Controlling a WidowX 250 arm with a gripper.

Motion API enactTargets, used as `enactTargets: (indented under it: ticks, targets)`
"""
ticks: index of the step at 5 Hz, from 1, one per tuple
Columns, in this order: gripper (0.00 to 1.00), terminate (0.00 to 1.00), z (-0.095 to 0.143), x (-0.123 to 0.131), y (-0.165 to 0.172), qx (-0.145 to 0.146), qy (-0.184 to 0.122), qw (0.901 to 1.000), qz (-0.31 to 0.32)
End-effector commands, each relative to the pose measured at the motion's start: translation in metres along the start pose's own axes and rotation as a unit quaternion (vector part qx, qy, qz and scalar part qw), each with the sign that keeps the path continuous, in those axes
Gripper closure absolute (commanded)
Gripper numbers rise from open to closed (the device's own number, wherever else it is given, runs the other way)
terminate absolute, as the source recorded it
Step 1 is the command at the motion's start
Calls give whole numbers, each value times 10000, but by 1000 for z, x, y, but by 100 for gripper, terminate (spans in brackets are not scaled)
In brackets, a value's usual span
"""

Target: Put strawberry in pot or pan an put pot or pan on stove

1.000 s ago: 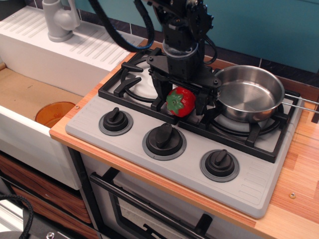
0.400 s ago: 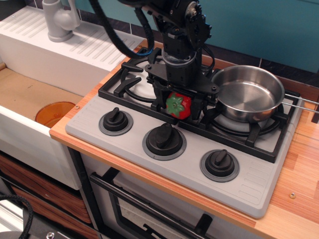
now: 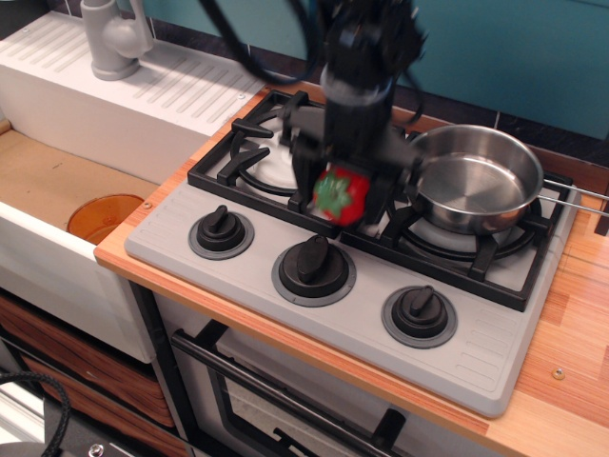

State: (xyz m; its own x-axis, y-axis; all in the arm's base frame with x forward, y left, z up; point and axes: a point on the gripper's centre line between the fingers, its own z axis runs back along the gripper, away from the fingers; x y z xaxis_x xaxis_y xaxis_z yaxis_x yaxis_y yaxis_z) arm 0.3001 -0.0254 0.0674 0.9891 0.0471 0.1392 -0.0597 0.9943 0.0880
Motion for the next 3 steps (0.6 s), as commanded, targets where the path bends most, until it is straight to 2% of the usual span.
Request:
enactTargets:
  ticks: [1,2,3]
  targets:
    - [100,0,80,13,-28,205,368,9981,448]
    - [100,0,88,12,-41,108,533,9971,536]
    - [100,0,76,10,-59,-22,438,9969,647]
